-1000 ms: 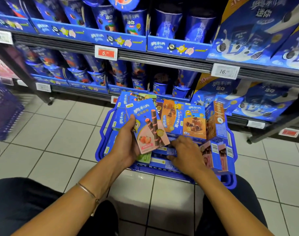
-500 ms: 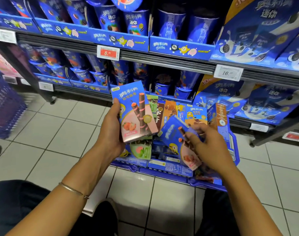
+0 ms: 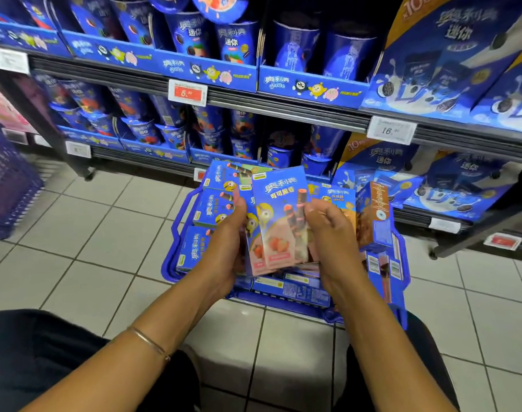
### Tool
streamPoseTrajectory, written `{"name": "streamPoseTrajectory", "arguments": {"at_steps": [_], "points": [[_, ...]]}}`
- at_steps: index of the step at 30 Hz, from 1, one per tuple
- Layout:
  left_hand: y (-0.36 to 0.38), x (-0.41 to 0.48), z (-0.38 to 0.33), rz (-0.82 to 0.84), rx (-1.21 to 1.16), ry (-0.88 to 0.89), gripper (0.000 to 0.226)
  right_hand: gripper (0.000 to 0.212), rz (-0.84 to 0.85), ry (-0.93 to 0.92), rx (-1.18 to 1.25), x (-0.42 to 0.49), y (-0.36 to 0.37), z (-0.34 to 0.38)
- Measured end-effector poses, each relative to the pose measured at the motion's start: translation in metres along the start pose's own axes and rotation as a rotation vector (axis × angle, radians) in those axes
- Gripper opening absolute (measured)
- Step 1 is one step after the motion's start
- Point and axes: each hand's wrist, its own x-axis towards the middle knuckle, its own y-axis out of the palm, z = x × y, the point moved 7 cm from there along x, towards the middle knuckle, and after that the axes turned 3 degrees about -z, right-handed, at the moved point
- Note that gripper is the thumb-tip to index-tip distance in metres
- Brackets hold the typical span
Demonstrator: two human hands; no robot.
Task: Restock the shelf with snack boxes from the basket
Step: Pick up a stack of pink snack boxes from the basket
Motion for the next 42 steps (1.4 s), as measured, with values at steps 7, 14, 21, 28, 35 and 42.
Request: {"name": "streamPoseTrajectory", "arguments": {"at_steps": [7, 14, 21, 28, 35, 42], "points": [[0.008, -0.007, -0.008, 0.048, 0.006, 0.106, 0.042, 0.009, 0.006, -0.125, -0.112, -0.008, 0.019, 0.005], [-0.003, 0.000, -0.022, 0.019, -0.174, 0.106, 0.042, 0.015, 0.001, -0.299, -0.479, 0.003, -0.019, 0.001], [-0.009, 0.001, -0.025, 0.009, -0.274, 0.105, 0.046, 0.034, 0.117, -0.200, -1.067, 0.025, -0.039, -0.058], [-0.008, 0.000, -0.021, 0.032, -0.246, 0.079, 0.046, 0.048, 0.109, -0.456, -1.424, 0.009, -0.028, -0.067], [-0.009, 0.002, -0.018, 0.008, -0.195, 0.057, 0.047, 0.041, -0.014, -0.522, -1.507, 0.005, -0.028, -0.068], [-0.007, 0.000, -0.019, 0.028, -0.157, 0.049, 0.046, 0.038, 0.017, -0.491, -1.255, 0.006, -0.034, -0.061]]}}
